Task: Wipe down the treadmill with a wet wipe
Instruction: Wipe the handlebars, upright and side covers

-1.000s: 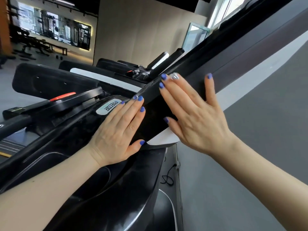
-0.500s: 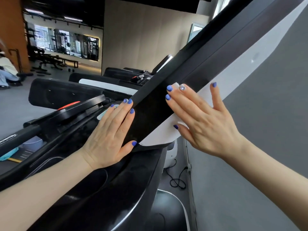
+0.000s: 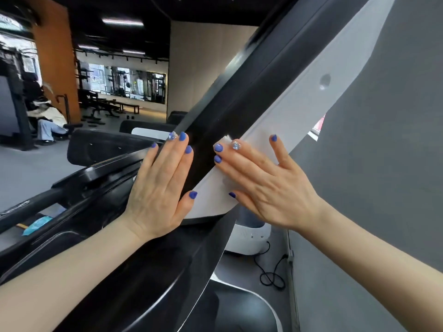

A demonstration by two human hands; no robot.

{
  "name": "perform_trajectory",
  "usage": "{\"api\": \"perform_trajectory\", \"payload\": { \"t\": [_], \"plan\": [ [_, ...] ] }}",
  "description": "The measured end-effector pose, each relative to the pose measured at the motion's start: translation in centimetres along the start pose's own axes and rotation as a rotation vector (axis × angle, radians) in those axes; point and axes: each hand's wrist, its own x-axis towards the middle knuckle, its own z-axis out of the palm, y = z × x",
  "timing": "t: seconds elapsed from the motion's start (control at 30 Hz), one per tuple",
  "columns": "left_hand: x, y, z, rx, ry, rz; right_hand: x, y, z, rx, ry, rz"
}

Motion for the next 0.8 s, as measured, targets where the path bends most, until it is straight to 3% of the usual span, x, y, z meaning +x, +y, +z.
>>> {"api": "perform_trajectory", "payload": {
  "t": [0.47, 0.8],
  "plan": [
    [-0.3, 0.0, 0.9, 0.049, 0.051, 0.022, -8.1, 2.4, 5.6, -0.026, 0.032, 0.018],
    [-0.5, 0.0, 0.9, 0.052, 0.044, 0.028, 0.0, 0.6, 2.6, 0.027, 0.153, 0.026]
  ]
}}
